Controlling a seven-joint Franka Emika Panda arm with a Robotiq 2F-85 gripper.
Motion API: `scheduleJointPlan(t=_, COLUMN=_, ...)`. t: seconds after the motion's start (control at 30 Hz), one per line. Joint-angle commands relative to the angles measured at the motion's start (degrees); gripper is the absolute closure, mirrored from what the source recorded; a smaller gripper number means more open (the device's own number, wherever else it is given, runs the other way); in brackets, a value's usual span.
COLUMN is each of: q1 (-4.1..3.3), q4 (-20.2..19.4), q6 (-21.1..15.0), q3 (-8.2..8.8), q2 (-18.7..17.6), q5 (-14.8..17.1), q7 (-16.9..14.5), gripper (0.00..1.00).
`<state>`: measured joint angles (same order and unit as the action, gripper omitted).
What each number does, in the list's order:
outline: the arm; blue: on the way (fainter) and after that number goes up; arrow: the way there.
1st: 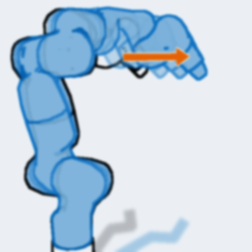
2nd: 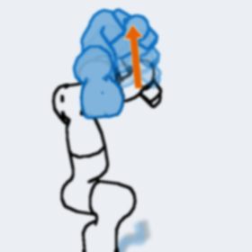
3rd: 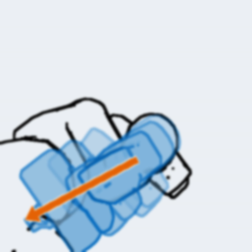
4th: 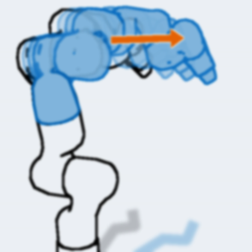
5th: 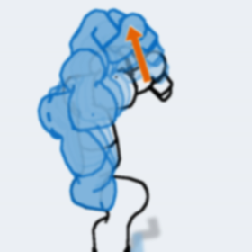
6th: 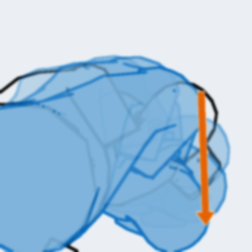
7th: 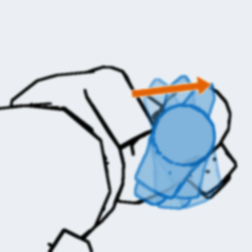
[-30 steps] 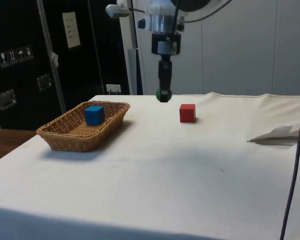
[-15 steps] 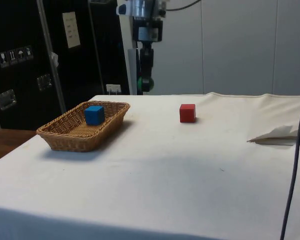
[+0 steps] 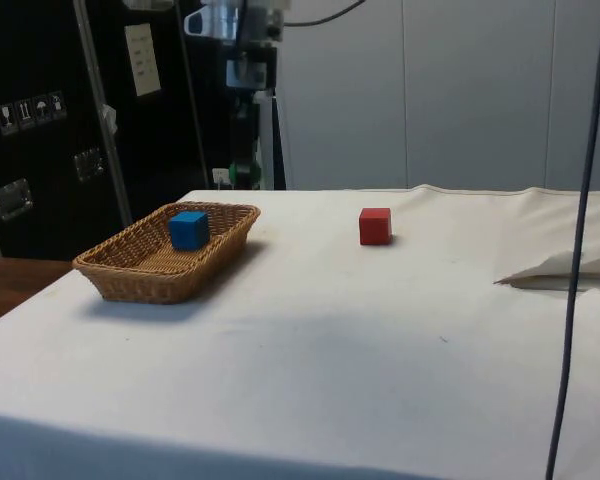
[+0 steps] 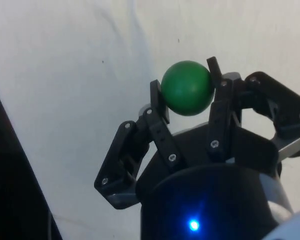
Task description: Place all non-red objects into the basket.
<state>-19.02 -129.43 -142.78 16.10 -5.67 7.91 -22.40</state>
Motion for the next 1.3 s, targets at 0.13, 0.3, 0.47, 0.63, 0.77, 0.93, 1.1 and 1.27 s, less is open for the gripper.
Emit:
scheduleJointPlan(t=0.13, q1=0.06, q4=4.18, q6=0.86, q3=-0.8, q2=-3.55, q5=0.92, q7=0.34, gripper=1.0)
scheduleJointPlan(t=0.3, q1=0.06, q4=8.31, q6=1.15, q3=-1.2, q2=-7.1, q5=1.66, q7=0.29, gripper=1.0)
scheduleJointPlan(t=0.47, q1=0.29, q4=11.0, q6=1.09, q3=-1.43, q2=-9.68, q5=2.52, q7=-0.06, gripper=1.0)
scheduleJointPlan(t=0.63, q1=0.74, q4=14.84, q6=0.86, q3=-1.66, q2=-13.87, q5=4.24, q7=-0.97, gripper=1.0)
scheduleJointPlan(t=0.77, q1=1.03, q4=16.56, q6=0.57, q3=-1.55, q2=-16.1, q5=5.5, q7=-1.78, gripper=1.0)
scheduleJointPlan(t=0.93, q1=1.55, q4=19.82, q6=0.29, q3=-1.03, q2=-20.11, q5=7.73, q7=-3.38, gripper=1.0)
scheduleJointPlan(t=1.1, q1=1.95, q4=21.89, q6=0.23, q3=-0.69, q2=-22.46, q5=9.17, q7=-4.47, gripper=1.0)
scheduleJointPlan(t=1.27, q1=2.41, q4=24.52, q6=0.4, q3=0.0, q2=-25.44, q5=11.29, q7=-6.02, gripper=1.0)
